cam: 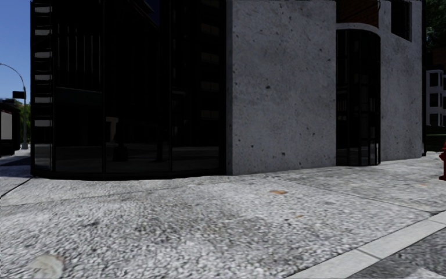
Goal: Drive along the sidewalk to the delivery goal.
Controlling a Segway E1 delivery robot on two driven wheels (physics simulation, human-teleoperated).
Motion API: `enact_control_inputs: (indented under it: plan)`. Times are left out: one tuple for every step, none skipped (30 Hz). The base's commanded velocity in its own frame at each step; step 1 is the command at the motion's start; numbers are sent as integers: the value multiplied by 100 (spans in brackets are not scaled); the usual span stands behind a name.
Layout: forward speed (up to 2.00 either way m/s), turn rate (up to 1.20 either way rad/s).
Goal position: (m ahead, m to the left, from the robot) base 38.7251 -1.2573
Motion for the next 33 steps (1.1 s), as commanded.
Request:
enact_control_inputs:
  plan:
    - [166,0]
    - [166,0]
    - [166,0]
    - [166,0]
    - [166,0]
    - [166,0]
    - [166,0]
    - [166,0]
    - [166,0]
    - [166,0]
    - [166,0]
    - [166,0]
    - [166,0]
    - [166,0]
    - [166,0]
    - [166,0]
    - [166,0]
    - [166,0]
    - [166,0]
    - [166,0]
    - [166,0]
    - [166,0]
    - [166,0]
    - [166,0]
    - [166,0]
    - [166,0]
    - [166,-6]
    - [166,-20]
    - [166,-42]
    - [166,-42]
    - [166,-63]
    - [166,-87]
    - [166,-103]
